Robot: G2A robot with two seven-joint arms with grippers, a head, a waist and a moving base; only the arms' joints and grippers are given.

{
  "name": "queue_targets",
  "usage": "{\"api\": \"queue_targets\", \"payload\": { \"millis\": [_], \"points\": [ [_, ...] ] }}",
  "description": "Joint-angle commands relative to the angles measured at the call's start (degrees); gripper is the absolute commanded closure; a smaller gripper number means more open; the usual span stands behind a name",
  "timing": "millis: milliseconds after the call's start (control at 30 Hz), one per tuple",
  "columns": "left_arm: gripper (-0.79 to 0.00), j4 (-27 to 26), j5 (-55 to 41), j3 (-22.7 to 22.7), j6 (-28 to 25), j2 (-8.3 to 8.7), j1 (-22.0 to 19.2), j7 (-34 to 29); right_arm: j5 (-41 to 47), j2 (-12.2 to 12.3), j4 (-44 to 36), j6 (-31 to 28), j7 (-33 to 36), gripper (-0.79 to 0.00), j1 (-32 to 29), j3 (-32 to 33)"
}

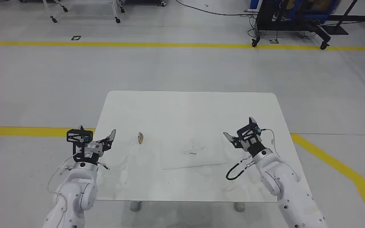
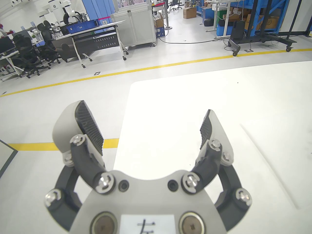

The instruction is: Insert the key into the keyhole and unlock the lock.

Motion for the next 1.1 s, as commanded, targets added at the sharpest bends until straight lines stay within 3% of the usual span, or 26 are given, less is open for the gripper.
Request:
{"api": "queue_targets", "payload": {
  "millis": [0,133,367,433,467,500,567,600,767,967,1067],
  "points": [
    [-0.785,0.00,0.00,0.00,0.00,0.00,0.00,0.00,1.19,-0.29,2.24,-4.19,-0.45,-0.785,2.24,-3.14],
    [-0.785,0.00,0.00,0.00,0.00,0.00,0.00,0.00,6.97,-0.97,8.58,-15.27,-1.18,-0.785,6.81,-8.81],
    [-0.785,0.00,0.00,0.00,0.00,0.00,0.00,0.00,17.51,-2.32,22.99,-33.93,6.64,-0.785,19.42,-16.56],
    [-0.785,0.00,0.00,0.00,0.00,0.00,0.00,0.00,18.09,-2.89,27.29,-38.08,7.84,-0.671,22.78,-19.33],
    [-0.785,0.00,0.00,0.00,0.00,0.00,0.00,0.00,18.08,-3.18,29.62,-40.53,8.80,-0.650,24.53,-20.84],
    [-0.785,0.00,0.00,0.00,0.00,0.00,0.00,0.00,17.09,-3.46,31.50,-41.43,9.61,-0.619,26.34,-22.04],
    [-0.785,0.00,0.00,0.00,0.00,0.00,0.00,0.00,14.17,-4.06,34.07,-42.38,9.67,-0.440,29.14,-24.54],
    [-0.785,0.00,0.00,0.00,0.00,0.00,0.00,0.00,12.73,-4.15,34.42,-42.48,9.43,-0.388,29.74,-25.10],
    [-0.785,0.00,0.00,0.00,0.00,0.00,0.00,0.00,2.07,-4.34,35.71,-37.88,4.45,-0.292,31.54,-27.39],
    [-0.785,0.00,0.00,0.00,0.00,0.00,0.00,0.00,-3.44,-4.41,37.49,-37.00,-0.53,-0.025,33.13,-29.07],
    [-0.785,0.00,0.00,0.00,0.00,0.00,0.00,0.00,-4.62,-4.35,38.17,-36.94,-2.48,0.000,33.83,-29.22]
  ]
}}
